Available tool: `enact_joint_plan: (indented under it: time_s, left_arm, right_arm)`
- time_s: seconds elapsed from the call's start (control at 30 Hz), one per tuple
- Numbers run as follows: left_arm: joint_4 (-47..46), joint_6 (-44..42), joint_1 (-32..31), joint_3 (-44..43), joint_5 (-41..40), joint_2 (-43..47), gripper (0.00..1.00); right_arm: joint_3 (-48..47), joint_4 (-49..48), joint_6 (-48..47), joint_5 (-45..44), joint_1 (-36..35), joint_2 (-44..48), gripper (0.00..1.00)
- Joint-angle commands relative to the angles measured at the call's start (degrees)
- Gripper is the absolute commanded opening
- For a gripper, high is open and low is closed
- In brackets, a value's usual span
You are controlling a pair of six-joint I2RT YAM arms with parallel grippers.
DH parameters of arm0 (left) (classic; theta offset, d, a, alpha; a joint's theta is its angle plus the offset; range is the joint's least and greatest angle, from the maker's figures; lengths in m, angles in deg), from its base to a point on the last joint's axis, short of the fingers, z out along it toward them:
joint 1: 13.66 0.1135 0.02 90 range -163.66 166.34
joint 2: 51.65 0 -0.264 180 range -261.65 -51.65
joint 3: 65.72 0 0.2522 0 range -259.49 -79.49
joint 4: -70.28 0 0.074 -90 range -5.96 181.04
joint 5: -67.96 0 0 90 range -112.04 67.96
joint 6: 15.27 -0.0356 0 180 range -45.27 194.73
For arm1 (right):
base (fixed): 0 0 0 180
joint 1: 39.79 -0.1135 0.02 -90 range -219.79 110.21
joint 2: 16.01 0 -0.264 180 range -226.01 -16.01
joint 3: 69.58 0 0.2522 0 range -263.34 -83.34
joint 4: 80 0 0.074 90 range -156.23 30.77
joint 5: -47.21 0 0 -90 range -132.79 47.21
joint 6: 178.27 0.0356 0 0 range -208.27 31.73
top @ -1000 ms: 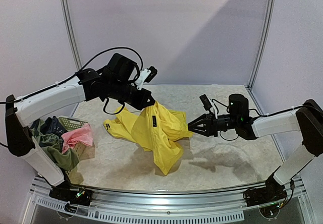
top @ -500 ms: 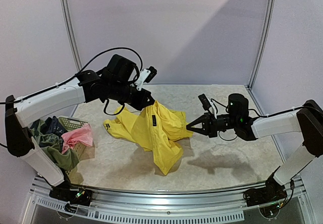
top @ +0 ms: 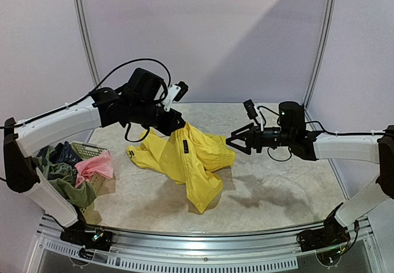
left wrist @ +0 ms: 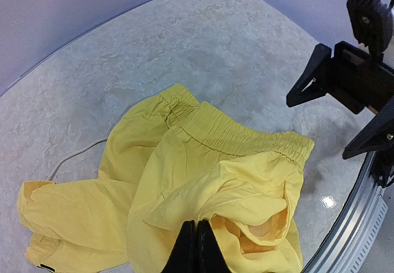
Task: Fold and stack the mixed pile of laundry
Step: Pass from the left arm to the right
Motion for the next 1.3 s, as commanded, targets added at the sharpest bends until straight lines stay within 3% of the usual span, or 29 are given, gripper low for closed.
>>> enact_joint_plan:
  time_s: [0.0,0.03,0.07,0.33,0.53,0.63,0.73,0.83,1.03,1.17,1.27]
  left_arm:
    - [-0.68,-0.28,0.75,1.72,-0.33,2.26,0.0]
    - [-0.88,-0.38,0.68,1.91,-0.06,2.28,0.0]
    - [-0.93,-0.43,0.67,2.02,0.25,2.29,0.0]
    - [-1.38,-0.61,0.58,2.16,1.13,2.14,0.0]
    - [-1.24,-0.61,0.58,2.41,0.91,2.44,0.0]
    - [-1.18,-0.53,0.58,2.48,0.4,2.61,0.0]
    - [-1.17,-0.44,0.57,2.67,-0.61,3.26,0.0]
    - [-1.27,-0.59,0.58,2.85,-0.7,3.99,0.0]
    - [-1.01,-0.95,0.58,2.86,-2.47,4.4,0.0]
    - [-1.21,-0.96,0.57,2.86,-1.68,4.02,0.0]
    - [-1.19,-0.96,0.5,2.77,-1.33,3.56,0.0]
  right_arm:
    - [-0.39,8.55,3.63,-2.7,-0.37,-2.53,0.9]
    - [-0.21,7.95,5.15,-1.43,-0.35,-2.98,0.98]
    - [-0.15,7.46,7.38,-0.08,-0.31,-3.6,0.99]
    - [1.01,-9.3,21.95,11.78,-0.23,-9.28,0.99]
    - [1.63,-19.18,29.69,17.21,-0.22,-11.09,0.89]
    - [1.65,-18.52,29.96,17.91,-0.25,-10.01,0.81]
    - [1.66,-11.34,27.54,16.65,-0.27,-8.51,0.8]
    - [2.0,-1.31,21.66,11.75,-0.25,-6.38,0.86]
    - [5.96,3.36,19.3,3.54,-0.24,-2.74,0.96]
    - [6.84,-0.99,21.48,3.33,-0.27,-3.28,0.98]
    - [6.72,-11.51,26.73,8.45,-0.3,-7.34,0.95]
